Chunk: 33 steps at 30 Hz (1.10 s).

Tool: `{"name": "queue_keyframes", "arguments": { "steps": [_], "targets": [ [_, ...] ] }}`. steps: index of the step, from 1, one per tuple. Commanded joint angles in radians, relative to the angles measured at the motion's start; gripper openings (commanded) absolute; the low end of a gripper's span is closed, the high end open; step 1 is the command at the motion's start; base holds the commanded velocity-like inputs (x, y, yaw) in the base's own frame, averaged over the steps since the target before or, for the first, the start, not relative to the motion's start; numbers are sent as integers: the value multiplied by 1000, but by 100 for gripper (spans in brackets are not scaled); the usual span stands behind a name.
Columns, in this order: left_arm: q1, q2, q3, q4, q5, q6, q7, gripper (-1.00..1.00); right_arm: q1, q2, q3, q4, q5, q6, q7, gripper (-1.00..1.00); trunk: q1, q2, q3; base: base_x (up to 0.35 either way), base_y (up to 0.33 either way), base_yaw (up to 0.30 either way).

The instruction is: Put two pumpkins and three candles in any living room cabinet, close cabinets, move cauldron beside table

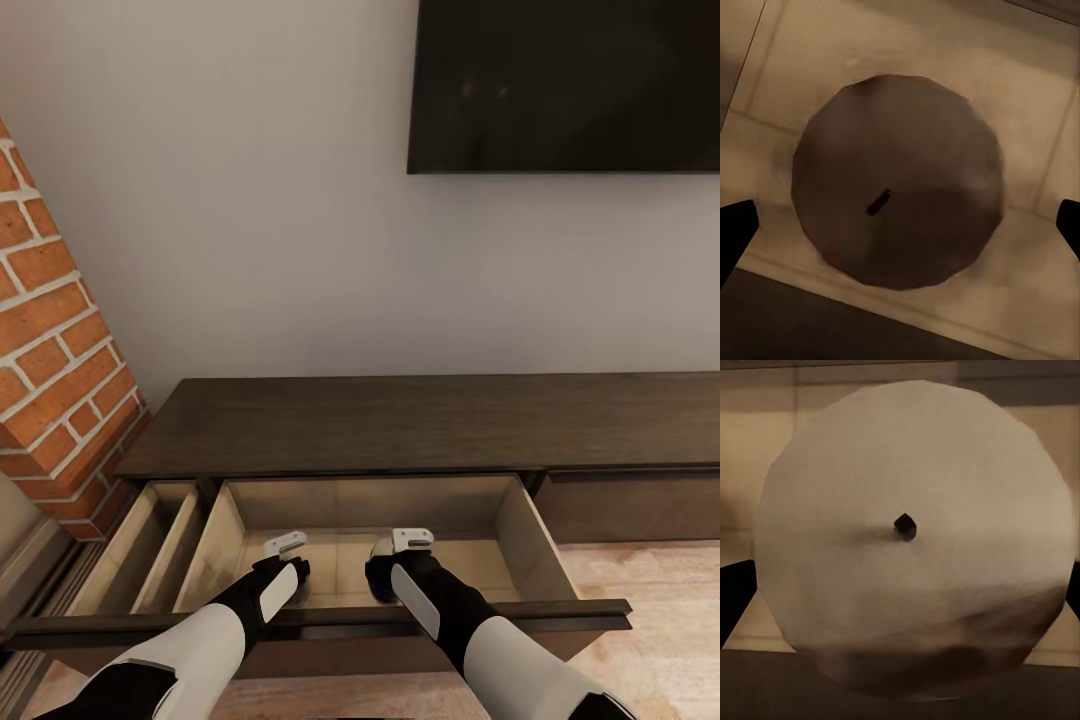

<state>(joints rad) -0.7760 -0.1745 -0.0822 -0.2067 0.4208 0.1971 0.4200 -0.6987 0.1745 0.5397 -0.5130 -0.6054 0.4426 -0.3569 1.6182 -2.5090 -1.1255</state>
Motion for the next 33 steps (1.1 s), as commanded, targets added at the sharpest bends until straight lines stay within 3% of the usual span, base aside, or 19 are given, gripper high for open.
{"name": "queue_keyframes", "arguments": {
  "steps": [1,13,16,18,22,24,29,33],
  "targets": [
    [0,0,-8,-2,6,5,8,100,-1,0,3,-1,-6,0,-8,100,0,0,-1,0,0,0],
    [0,0,-8,-2,6,5,8,100,-1,0,5,19,-4,-116,-5,100,0,0,-1,0,0,0],
    [0,0,-8,-2,7,5,8,100,-1,0,6,51,-3,-193,-4,100,0,0,-1,0,0,0],
    [0,0,-8,-2,7,5,8,100,-1,0,7,84,11,-238,-4,100,0,0,-1,0,0,0],
    [0,0,-8,-2,7,5,7,100,-1,0,4,108,89,-293,-4,100,0,0,-1,0,0,0],
    [0,0,-8,-2,7,5,7,100,-1,0,4,110,100,-315,-5,100,0,0,-1,0,0,0],
    [0,0,-8,-2,7,5,7,100,-1,0,1,111,101,-320,-6,100,0,0,-1,0,0,0],
    [0,0,-8,-2,7,5,7,100,-2,0,-5,104,94,-227,-12,100,0,0,-1,0,0,0]
  ]
}}
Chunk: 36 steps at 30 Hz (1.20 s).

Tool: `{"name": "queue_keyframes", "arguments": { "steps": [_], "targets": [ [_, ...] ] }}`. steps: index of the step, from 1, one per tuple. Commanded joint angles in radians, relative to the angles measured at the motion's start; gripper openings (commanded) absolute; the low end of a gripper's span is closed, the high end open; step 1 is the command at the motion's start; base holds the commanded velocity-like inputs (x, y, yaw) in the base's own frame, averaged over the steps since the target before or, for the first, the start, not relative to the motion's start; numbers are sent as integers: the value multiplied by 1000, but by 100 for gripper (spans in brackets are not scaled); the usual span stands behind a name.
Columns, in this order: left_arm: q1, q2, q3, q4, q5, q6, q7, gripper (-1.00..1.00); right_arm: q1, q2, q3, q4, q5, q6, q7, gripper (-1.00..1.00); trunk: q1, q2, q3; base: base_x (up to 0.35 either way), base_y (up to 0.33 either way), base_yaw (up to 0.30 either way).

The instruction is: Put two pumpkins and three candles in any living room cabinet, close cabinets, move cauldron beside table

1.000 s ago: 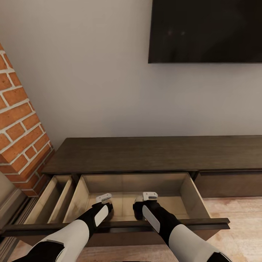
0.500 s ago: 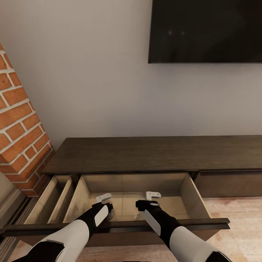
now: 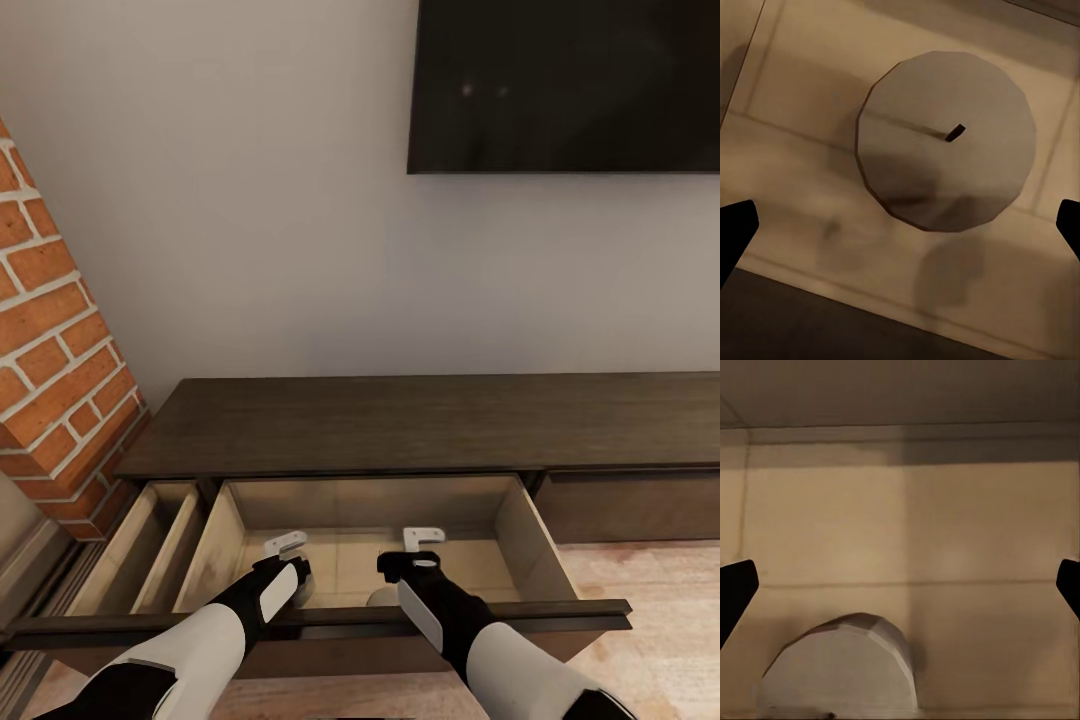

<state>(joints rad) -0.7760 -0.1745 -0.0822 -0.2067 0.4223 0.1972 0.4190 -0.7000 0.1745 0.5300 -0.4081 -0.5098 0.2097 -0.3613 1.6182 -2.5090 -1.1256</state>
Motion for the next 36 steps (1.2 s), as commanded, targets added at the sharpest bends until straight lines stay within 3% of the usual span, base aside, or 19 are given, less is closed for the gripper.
{"name": "queue_keyframes", "arguments": {
  "steps": [1,5,21,30,36],
  "targets": [
    [0,0,-8,-2,6,5,8,100,-1,0,4,-3,-2,28,-8,100,0,0,-1,0,0,0],
    [0,0,-8,-2,6,5,8,100,-2,0,2,-7,-3,67,-10,100,0,0,-1,0,0,0],
    [0,0,-8,-2,6,12,9,100,-4,0,1,-9,-5,100,-10,100,-7,3,61,0,0,0],
    [0,0,-7,-12,6,90,9,100,-4,0,-16,-57,-7,180,-8,100,-11,5,96,0,0,0],
    [-1,0,-7,-14,7,107,9,100,-4,0,-20,-62,-7,189,-7,100,-14,7,119,-20,0,0]
  ]
}}
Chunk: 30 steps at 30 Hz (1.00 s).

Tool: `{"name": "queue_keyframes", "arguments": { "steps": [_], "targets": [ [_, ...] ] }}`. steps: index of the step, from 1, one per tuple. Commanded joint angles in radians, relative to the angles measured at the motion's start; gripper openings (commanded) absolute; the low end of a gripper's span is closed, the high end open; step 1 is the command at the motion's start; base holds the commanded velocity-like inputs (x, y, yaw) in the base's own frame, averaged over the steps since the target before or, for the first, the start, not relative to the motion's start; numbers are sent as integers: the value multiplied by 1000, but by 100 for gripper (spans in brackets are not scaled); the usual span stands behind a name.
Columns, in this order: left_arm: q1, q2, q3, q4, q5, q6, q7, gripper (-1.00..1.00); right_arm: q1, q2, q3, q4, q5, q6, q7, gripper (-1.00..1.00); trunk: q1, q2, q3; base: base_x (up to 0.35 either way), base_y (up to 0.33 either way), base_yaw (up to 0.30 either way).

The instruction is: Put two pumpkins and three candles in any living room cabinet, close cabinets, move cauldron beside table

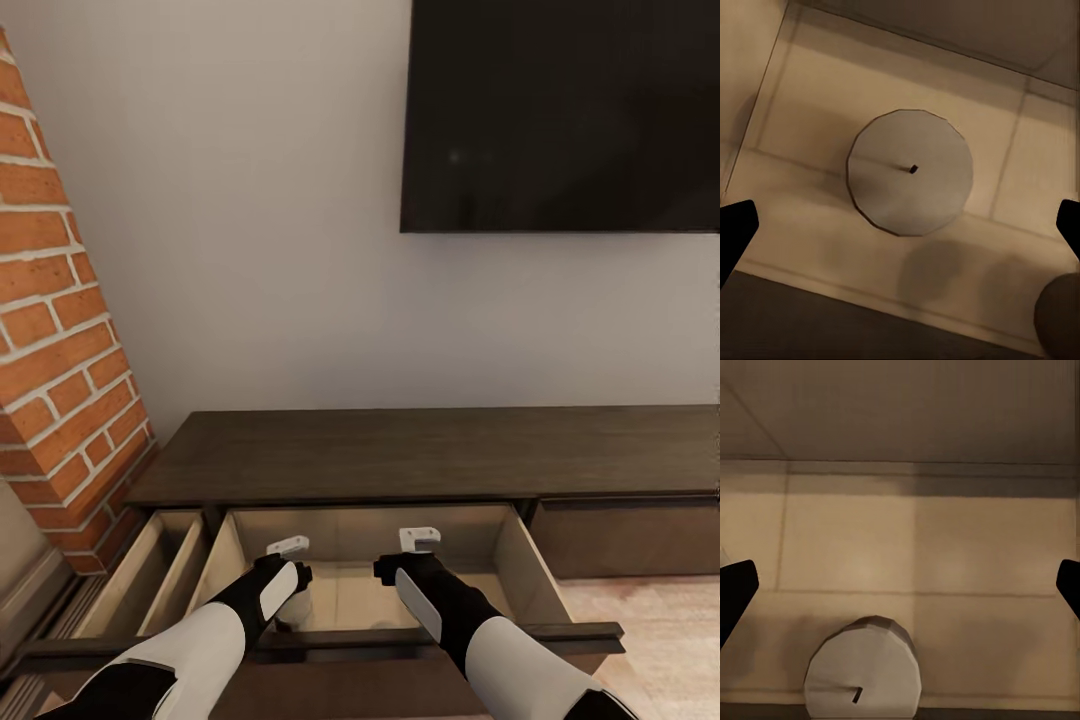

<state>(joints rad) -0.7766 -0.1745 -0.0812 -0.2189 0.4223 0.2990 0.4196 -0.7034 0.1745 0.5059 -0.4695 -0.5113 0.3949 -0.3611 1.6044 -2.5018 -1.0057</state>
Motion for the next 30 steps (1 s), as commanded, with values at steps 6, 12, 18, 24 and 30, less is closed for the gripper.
{"name": "queue_keyframes", "arguments": {
  "steps": [6,12,18,24,30],
  "targets": [
    [0,0,-8,-2,7,12,7,100,-1,0,3,-3,-6,3,-8,100,-3,1,22,-83,0,0],
    [0,0,-8,-2,7,12,7,100,-1,0,2,-2,-6,5,-7,100,-16,22,43,-5,0,0],
    [0,0,-8,-2,7,12,7,100,0,0,2,-3,-6,4,-7,100,-39,64,62,-1,0,0],
    [-1,0,-6,-2,7,13,7,100,1,0,2,-10,-6,4,-7,100,-62,106,81,-138,0,0],
    [-1,0,-6,-2,9,12,7,100,1,0,1,-67,-6,29,-8,100,-85,148,100,-17,0,0]
  ]
}}
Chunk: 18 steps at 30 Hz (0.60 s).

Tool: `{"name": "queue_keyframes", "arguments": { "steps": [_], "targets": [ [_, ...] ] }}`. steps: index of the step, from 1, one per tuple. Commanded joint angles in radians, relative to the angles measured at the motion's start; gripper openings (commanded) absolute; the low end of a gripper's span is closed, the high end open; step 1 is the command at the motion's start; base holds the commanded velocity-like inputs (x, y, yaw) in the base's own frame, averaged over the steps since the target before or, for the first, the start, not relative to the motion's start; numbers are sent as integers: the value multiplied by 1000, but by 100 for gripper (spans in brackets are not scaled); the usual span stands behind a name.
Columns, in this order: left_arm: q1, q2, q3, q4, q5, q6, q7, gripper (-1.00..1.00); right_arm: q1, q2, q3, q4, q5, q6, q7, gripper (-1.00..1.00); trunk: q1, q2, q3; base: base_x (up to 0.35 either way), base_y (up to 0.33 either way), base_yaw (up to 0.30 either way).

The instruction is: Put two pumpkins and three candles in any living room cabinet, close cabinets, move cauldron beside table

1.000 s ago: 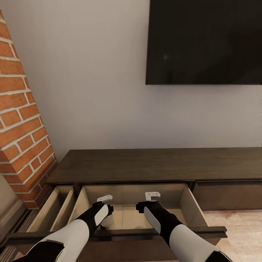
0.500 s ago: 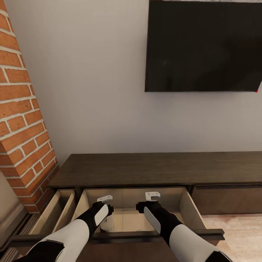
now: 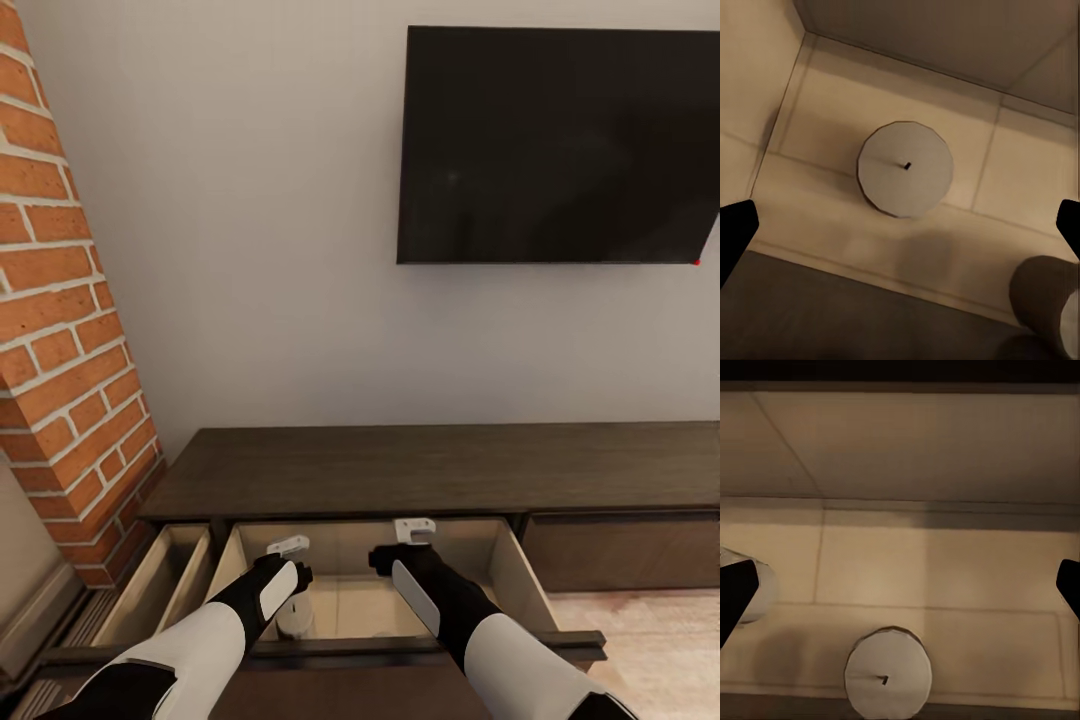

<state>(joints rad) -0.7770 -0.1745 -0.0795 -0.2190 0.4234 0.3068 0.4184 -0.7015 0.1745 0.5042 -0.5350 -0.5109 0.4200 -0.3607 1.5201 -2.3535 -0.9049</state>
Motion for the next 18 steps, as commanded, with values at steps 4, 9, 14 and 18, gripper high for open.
{"name": "queue_keyframes", "arguments": {
  "steps": [4,9,14,18],
  "targets": [
    [0,0,-8,-2,8,5,8,100,0,0,3,-6,-6,19,-8,100,-16,28,12,0,0,0],
    [0,0,-8,-2,8,6,8,100,0,0,3,-6,-6,22,-7,100,-35,63,27,-113,0,0],
    [0,0,-8,-2,8,6,8,100,0,0,3,-6,-6,24,-7,100,-54,98,43,-100,0,0],
    [-1,0,-8,-2,8,6,8,100,0,0,3,-7,-6,24,-7,100,-69,126,55,-3,0,0]
  ]
}}
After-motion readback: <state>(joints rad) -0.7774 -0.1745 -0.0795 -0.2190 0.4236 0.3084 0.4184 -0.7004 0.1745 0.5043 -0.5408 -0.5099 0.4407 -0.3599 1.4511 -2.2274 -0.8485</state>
